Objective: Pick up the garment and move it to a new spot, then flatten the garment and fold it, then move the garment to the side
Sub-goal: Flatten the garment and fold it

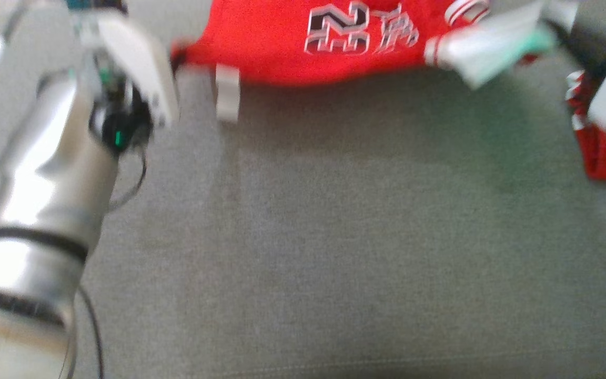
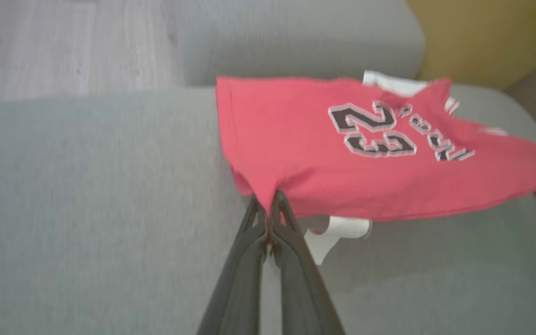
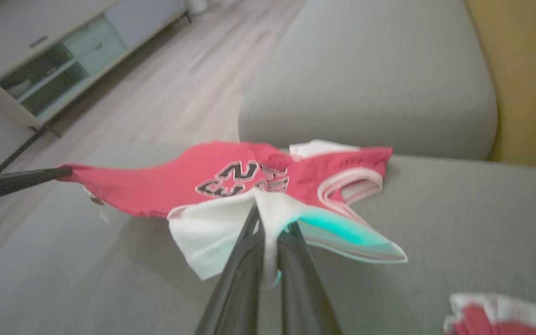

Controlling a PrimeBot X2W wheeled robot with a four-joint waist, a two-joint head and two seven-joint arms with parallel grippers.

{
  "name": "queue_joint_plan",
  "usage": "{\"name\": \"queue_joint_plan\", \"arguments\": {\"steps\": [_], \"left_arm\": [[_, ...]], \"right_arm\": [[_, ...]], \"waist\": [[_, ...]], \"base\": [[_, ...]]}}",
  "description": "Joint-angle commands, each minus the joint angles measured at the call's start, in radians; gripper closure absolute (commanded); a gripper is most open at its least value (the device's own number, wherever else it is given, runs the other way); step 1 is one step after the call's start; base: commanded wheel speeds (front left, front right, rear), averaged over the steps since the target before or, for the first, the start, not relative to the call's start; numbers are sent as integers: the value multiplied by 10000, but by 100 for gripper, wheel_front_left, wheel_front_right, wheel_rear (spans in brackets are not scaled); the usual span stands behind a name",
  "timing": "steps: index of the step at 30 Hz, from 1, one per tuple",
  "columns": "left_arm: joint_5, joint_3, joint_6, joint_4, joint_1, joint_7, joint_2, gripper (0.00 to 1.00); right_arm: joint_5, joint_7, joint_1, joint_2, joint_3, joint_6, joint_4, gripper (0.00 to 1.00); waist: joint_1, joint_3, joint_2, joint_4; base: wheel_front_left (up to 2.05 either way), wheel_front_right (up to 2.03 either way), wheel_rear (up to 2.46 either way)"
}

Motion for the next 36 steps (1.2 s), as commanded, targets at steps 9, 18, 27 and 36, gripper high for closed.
{"name": "queue_joint_plan", "arguments": {"steps": [9,18,27,36], "left_arm": [[-1439,-839,-58,-3319,2837,1669,2178,100],[-2352,-1006,864,-6678,5941,3030,3563,100],[-2993,-909,1747,-9015,6981,4194,4574,100],[-3162,-845,1839,-9137,5702,5356,4652,100]], "right_arm": [[911,1865,2501,-1448,925,67,-1295,100],[1568,2879,4598,-2770,1692,67,-2993,100],[2185,3788,4975,-3578,1699,67,-3737,100],[3075,4736,3884,-3461,1148,67,-3311,100]], "waist": [[1,-1877,0,-202],[1,-2325,0,-187],[1,-2127,0,-94],[1,-1350,0,2]], "base": [[0,0,0],[0,0,0],[0,0,0],[0,0,0]]}}
